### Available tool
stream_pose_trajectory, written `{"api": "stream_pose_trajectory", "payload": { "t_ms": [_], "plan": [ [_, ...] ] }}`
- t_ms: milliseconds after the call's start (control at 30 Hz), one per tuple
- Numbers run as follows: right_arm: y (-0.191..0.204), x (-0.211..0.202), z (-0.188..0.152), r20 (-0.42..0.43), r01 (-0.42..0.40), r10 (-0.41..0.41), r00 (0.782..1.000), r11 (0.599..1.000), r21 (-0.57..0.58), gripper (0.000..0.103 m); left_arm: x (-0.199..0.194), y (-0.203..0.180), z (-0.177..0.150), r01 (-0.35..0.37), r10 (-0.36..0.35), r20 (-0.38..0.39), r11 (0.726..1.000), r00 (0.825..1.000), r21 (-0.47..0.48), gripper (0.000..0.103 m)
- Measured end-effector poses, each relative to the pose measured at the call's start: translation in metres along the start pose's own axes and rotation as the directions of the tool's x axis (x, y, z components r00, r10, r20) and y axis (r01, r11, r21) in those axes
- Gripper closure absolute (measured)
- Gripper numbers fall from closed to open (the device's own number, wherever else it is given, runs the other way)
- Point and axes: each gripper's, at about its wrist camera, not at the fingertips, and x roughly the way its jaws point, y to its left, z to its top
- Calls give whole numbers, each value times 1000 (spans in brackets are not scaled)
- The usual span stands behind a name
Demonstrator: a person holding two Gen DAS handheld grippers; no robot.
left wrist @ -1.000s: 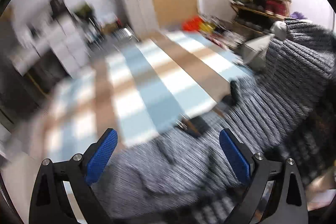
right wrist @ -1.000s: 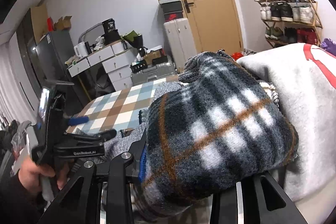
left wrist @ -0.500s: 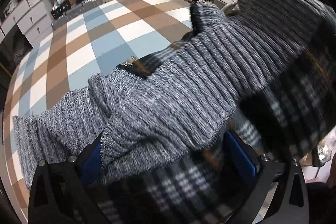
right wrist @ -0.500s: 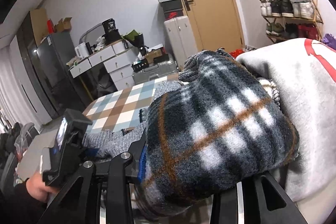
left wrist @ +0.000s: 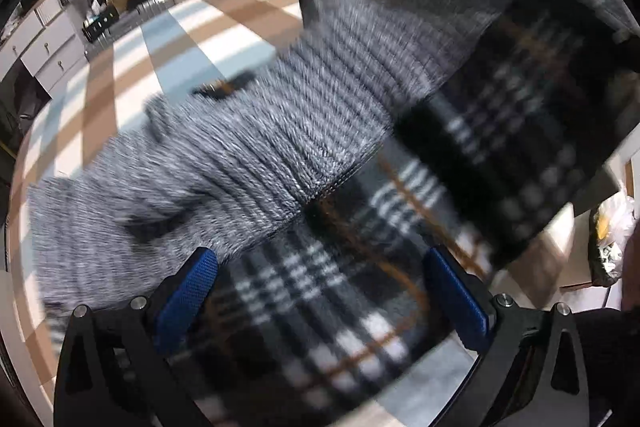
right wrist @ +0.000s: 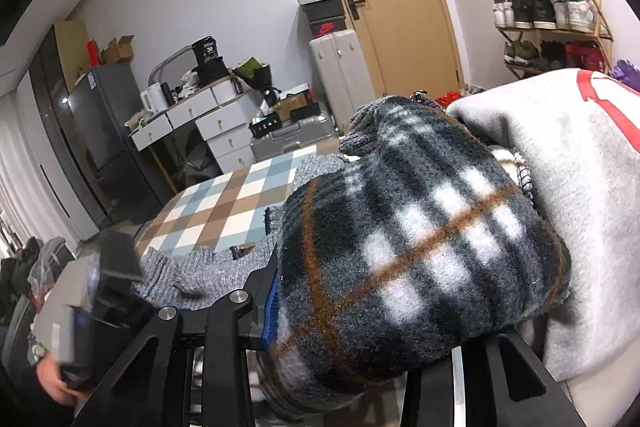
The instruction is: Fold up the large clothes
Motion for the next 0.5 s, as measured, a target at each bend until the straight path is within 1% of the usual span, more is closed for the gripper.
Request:
{"api": "stream_pose_trajectory", "payload": {
  "t_ms": [33, 67, 133, 167, 233, 267, 333, 400, 433, 467, 500],
  "plan": [
    [0, 0, 0, 0, 1, -1, 1000, 1000, -3, 66, 1, 2, 2, 14, -14, 0, 1000, 1000, -14, 1],
    [0, 1, 0, 1, 1, -1, 1000, 1000, -5, 66, 1, 5, 4, 34, -35, -17, 999, 999, -25, 1],
    [1, 1, -1, 4, 3, -3, 1000, 1000, -12, 66, -8, 9, 10, 60, -61, -36, 998, 997, -33, 1],
    [1, 1, -1, 4, 3, -3, 1000, 1000, -13, 66, -16, 13, 11, 68, -70, -23, 997, 997, -48, 1],
    [3, 1, -2, 3, 3, -3, 1000, 1000, -10, 66, -32, 24, 17, 57, -54, 36, 994, 998, -91, 1],
    [3, 1, -1, 3, 2, -2, 1000, 1000, -8, 66, -38, 32, 21, 59, -50, 71, 990, 996, -129, 1],
    [3, 1, -1, 2, -1, 1, 1000, 1000, -3, 66, -37, 46, 32, 21, -7, 83, 985, 997, -171, 1],
    [3, 1, -2, 3, 0, 0, 1000, 1000, -5, 66, -26, 56, 41, -99, 114, 73, 977, 991, -190, 1],
    [3, 1, -2, 3, 1, -1, 1000, 1000, -7, 66, -14, 61, 43, -151, 162, 44, 969, 986, -194, 1],
    [3, 2, -1, 4, 2, -2, 1000, 1000, -13, 66, -4, 61, 41, -154, 163, 30, 970, 986, -188, 1],
    [3, 2, -2, 4, 3, -3, 1000, 1000, -16, 66, 2, 58, 41, -167, 176, 42, 973, 984, -162, 1]
  ]
}}
